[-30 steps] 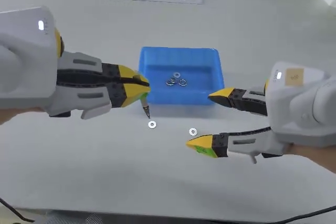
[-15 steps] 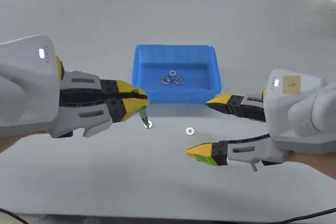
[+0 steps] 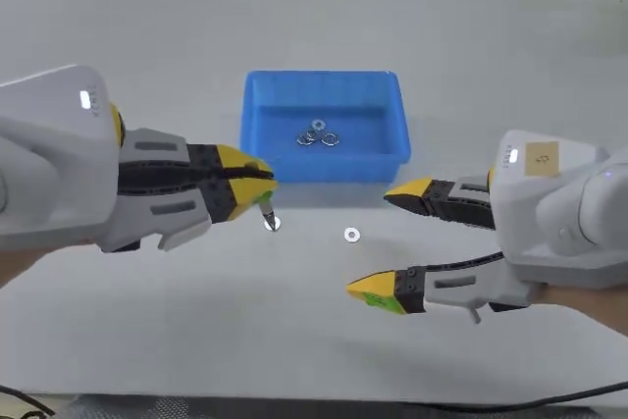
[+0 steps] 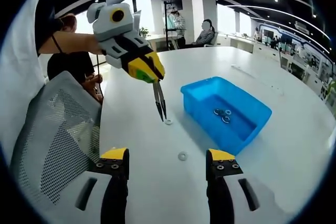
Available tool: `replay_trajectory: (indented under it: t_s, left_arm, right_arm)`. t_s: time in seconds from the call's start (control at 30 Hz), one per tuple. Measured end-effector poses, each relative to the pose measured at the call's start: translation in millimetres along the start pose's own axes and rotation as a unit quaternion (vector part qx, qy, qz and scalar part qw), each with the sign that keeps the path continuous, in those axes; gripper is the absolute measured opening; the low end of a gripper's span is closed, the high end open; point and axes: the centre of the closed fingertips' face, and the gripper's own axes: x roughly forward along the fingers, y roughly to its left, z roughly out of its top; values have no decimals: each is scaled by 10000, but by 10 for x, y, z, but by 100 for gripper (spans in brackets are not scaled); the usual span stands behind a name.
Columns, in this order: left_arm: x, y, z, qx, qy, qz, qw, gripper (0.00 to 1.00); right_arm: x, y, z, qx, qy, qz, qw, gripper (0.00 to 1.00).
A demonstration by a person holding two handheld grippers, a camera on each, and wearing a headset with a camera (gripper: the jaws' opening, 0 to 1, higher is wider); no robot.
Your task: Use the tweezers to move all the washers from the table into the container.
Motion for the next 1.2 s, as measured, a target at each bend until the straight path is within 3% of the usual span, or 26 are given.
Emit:
replay_trajectory:
  t_s: [0.87, 1.2]
  left_arm:
    - [86, 13, -82, 53, 57, -78, 9999, 7]
    - [104, -33, -72, 173, 122, -172, 9996, 7]
  right_arm:
    - [24, 7, -72, 117, 127, 60, 9998, 59]
    - [98, 58, 23, 3, 92, 201, 9998, 58]
